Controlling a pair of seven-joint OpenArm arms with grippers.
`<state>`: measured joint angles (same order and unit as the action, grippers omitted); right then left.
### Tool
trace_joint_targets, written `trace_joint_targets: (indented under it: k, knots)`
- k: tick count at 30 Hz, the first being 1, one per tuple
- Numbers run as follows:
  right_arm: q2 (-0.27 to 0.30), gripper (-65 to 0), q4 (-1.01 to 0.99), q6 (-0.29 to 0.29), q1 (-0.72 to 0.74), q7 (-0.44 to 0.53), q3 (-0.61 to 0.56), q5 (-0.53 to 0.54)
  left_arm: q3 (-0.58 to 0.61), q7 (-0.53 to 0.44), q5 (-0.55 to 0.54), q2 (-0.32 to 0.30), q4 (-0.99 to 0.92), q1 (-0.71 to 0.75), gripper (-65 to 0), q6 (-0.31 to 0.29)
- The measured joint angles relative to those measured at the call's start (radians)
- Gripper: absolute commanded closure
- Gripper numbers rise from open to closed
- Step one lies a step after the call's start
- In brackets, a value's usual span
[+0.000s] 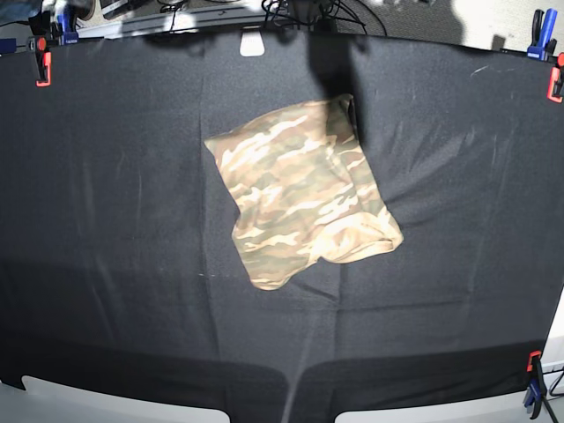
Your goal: Layout the t-shirt on the table in an organized manner, then fold the t-shirt properly
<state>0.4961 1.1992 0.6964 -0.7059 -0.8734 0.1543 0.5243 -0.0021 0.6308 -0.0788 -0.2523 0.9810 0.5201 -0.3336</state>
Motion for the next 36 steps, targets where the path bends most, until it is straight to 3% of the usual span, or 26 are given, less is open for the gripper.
trace_joint_targets:
  k: [2, 7, 11, 15, 19, 23, 29, 36]
  knots:
    - [0.005, -27.5, -0.011, 0.0, 0.017, 0.014, -0.067, -0.008, 0.0, -0.003, 0.0, 0.0, 0.001, -0.006, -31.1, 0.0]
    - [0.002, -27.5, -0.048, -0.077, 0.047, 0.058, -0.193, -0.081, 0.0, -0.002, 0.0, 0.0, 0.0, -0.007, -31.1, -0.002]
    - [0.0, -27.5, -0.08, -0.119, 0.061, 0.1, -0.254, -0.171, 0.0, -0.061, 0.0, 0.0, 0.001, -0.008, -31.1, 0.0]
    - [0.001, -27.5, -0.117, -0.133, 0.075, 0.243, -0.28, -0.268, 0.0, -0.175, 0.0, 0.0, 0.0, -0.018, -31.1, -0.003]
    - [0.005, -27.5, -0.163, -0.133, 0.074, 0.398, -0.29, -0.377, 0.0, -0.182, 0.003, 0.0, -0.011, -0.078, -31.1, -0.001]
    - [0.003, -27.5, -0.205, -0.133, 0.077, 0.489, -0.29, -0.367, 0.0, -0.183, 0.0, 0.0, -0.105, -0.128, -31.1, -0.001]
    - [0.0, -27.5, -0.314, -0.141, 0.107, 0.527, -0.29, -0.365, 0.0, -0.208, 0.014, 0.0, -0.312, -0.158, -31.1, 0.0]
    - [-0.047, -27.5, -0.557, -0.141, 0.307, 0.56, -0.29, -0.364, 0.0, -0.212, 0.066, 0.0, -0.377, -0.197, -31.1, 0.0]
